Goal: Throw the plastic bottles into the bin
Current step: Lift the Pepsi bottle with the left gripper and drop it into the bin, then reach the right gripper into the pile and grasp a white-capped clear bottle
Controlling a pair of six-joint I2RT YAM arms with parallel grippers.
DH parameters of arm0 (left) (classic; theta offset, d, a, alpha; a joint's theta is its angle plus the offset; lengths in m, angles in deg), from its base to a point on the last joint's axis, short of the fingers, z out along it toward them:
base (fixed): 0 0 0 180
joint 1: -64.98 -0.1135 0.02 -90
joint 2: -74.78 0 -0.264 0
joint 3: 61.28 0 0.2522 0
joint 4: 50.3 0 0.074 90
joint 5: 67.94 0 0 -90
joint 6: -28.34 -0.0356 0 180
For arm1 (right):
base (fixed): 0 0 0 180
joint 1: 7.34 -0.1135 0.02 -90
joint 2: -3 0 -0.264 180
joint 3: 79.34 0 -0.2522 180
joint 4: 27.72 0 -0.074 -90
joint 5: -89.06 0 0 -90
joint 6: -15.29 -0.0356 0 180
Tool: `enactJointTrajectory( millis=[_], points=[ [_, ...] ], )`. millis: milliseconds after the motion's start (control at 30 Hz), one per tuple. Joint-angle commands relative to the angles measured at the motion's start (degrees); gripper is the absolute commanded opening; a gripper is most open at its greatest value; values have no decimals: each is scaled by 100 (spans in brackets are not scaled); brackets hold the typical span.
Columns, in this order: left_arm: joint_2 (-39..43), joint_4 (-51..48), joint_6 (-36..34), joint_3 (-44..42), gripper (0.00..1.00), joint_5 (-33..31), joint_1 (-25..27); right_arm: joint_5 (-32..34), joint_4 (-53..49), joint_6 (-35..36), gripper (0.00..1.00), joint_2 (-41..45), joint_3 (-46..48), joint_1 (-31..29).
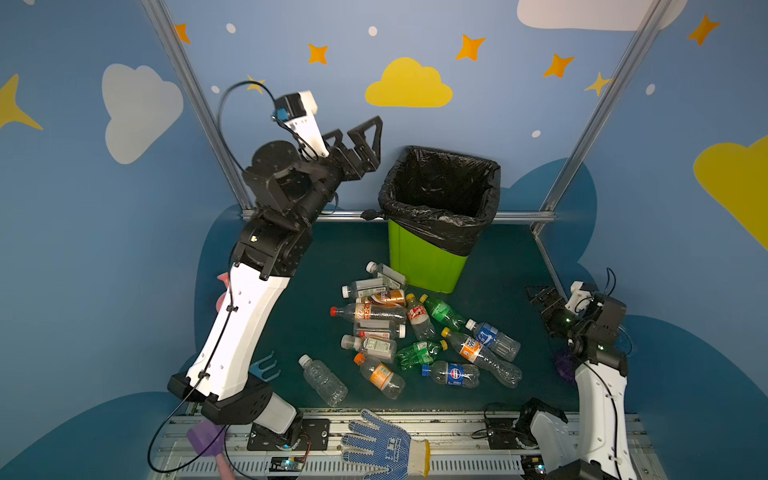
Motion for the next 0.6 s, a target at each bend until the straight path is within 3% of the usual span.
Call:
enactJointTrajectory(
  millis=[0,167,567],
  points=[
    [196,-124,368,-1106,100,-126,-535,-125,-52,153,98,-41,-254,-209],
    [1350,312,814,-3216,100,-122,-1373,718,-54,106,98,5,-592,-1350],
    [2938,4,1089,-6104,100,157,-2723,3018,250,-287,96,-391,-793,-5239]
  ],
)
